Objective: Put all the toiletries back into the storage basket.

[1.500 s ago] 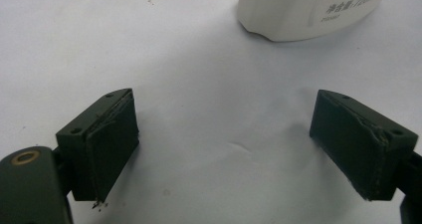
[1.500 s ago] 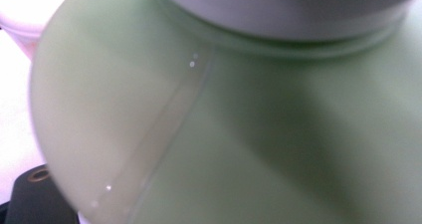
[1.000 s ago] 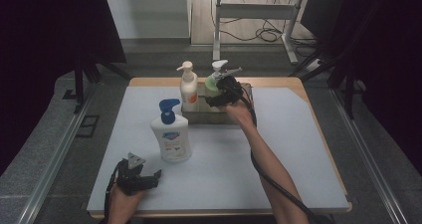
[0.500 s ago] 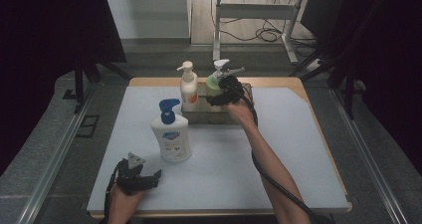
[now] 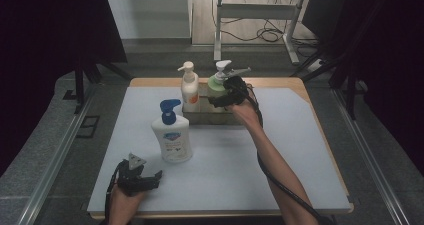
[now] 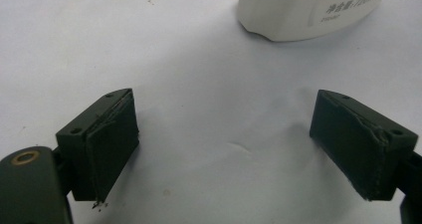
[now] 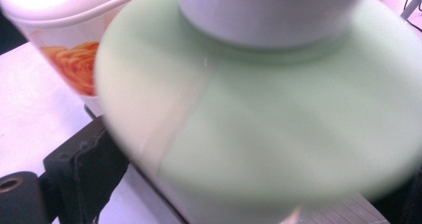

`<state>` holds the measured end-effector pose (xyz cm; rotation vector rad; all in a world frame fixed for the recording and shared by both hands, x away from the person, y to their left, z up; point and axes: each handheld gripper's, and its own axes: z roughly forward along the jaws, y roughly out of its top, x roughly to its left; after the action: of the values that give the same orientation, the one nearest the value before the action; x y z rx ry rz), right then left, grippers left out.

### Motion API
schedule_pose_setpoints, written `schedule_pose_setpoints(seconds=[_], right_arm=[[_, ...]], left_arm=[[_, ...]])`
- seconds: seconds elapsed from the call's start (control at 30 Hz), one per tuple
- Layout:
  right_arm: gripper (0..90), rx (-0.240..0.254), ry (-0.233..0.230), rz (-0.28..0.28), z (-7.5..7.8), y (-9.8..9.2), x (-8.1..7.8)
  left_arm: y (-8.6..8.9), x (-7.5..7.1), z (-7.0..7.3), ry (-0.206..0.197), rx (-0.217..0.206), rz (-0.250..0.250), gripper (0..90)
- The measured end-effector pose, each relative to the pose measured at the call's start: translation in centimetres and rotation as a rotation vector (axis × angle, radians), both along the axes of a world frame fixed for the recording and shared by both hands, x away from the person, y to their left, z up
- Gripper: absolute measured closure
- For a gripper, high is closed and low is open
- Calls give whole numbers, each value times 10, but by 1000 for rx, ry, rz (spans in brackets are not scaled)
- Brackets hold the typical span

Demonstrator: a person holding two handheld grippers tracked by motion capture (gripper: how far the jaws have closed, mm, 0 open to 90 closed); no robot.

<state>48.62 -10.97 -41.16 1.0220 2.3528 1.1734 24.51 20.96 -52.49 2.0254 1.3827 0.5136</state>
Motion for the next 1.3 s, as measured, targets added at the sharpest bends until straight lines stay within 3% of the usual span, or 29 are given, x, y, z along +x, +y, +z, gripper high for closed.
schedule_pose_setpoints(seconds=[0.37, 0.63, 0.77, 1.03, 1.3], right_arm=[[105, -15, -27, 30, 5, -19, -15], [204, -44, -7, 24, 2, -36, -19], [276, -41, 4, 11, 0, -45, -19], [338, -35, 11, -23, -2, -57, -14], [418, -50, 35, -86, -9, -66, -6]], left_arm=[[0, 0, 0, 0, 0, 0, 115], [0, 0, 0, 0, 0, 1, 115], [0, 0, 0, 0, -1, 1, 115], [0, 0, 0, 0, 0, 1, 115], [0, 0, 0, 0, 0, 1, 115]])
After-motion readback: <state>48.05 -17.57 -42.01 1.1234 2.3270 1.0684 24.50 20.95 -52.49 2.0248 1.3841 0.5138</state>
